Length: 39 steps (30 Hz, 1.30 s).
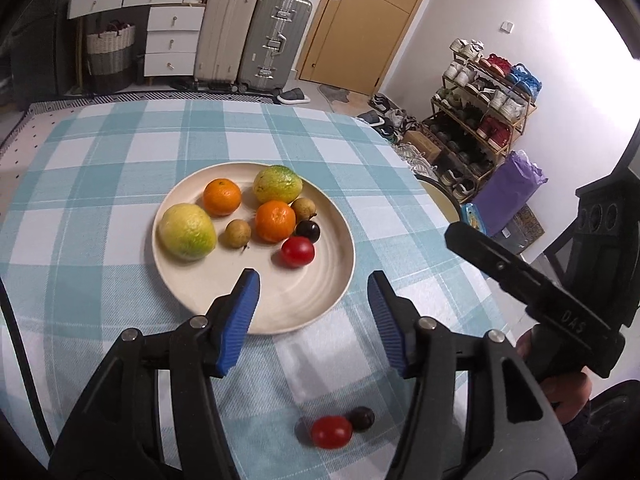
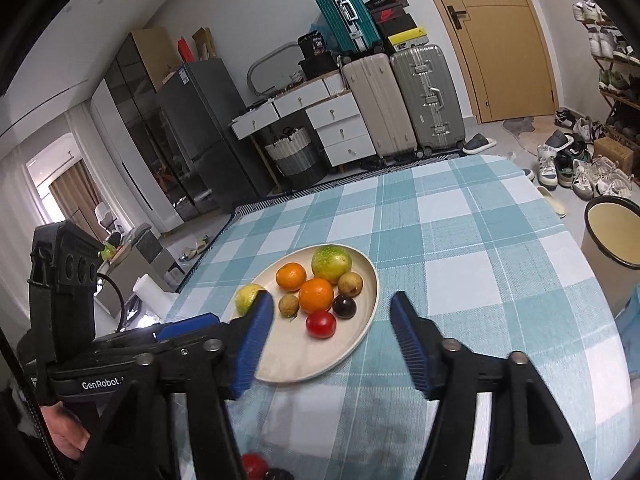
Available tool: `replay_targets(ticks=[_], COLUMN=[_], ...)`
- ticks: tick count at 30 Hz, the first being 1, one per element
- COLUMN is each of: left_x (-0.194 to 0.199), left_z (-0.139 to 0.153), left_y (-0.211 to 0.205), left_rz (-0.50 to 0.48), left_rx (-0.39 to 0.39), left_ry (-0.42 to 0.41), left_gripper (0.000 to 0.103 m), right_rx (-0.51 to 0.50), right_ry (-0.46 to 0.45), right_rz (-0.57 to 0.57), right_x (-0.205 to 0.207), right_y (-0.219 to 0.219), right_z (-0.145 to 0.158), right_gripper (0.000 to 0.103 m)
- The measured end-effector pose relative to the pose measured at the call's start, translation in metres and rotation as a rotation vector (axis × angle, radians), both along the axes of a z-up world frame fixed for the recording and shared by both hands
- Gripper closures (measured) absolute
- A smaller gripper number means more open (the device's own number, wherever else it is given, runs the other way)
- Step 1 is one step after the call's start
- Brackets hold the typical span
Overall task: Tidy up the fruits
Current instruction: 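Withdraw both tools from the plate toward the last tomato and plum, then lower the left tool and grasp the remaining red tomato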
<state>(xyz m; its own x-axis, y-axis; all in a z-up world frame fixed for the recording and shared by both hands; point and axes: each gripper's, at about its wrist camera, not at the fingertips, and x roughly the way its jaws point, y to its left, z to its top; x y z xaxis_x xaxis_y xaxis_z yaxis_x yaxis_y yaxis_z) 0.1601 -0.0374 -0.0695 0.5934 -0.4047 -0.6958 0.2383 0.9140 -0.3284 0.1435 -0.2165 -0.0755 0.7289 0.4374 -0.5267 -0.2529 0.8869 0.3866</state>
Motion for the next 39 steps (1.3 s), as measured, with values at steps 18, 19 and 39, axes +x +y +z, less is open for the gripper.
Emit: replay_targets(ticks=[18, 19, 39], left_x=[-0.063, -0.066, -0.082], left_z=[-0.005, -0.006, -0.081], left_y=[0.003, 0.005, -0.011], left_rz=[0.079, 0.073, -0.069], left_rx=[0.200, 0.187, 0.219], left_ry=[-0.133, -0.136, 0.035], left_gripper=[0.006, 0.003, 0.002], right_rx=[-0.036, -0.041, -0.072], right_ry=[-0.077, -0.081, -0.002], right_rz=[0.006, 0.007, 0.012], right_x=[-0.057, -0.060, -0.091], right_y=[0.006, 0.007, 0.005], right_z=[0.000, -0.001, -0.046], right_gripper=[0.005, 0.004, 0.001])
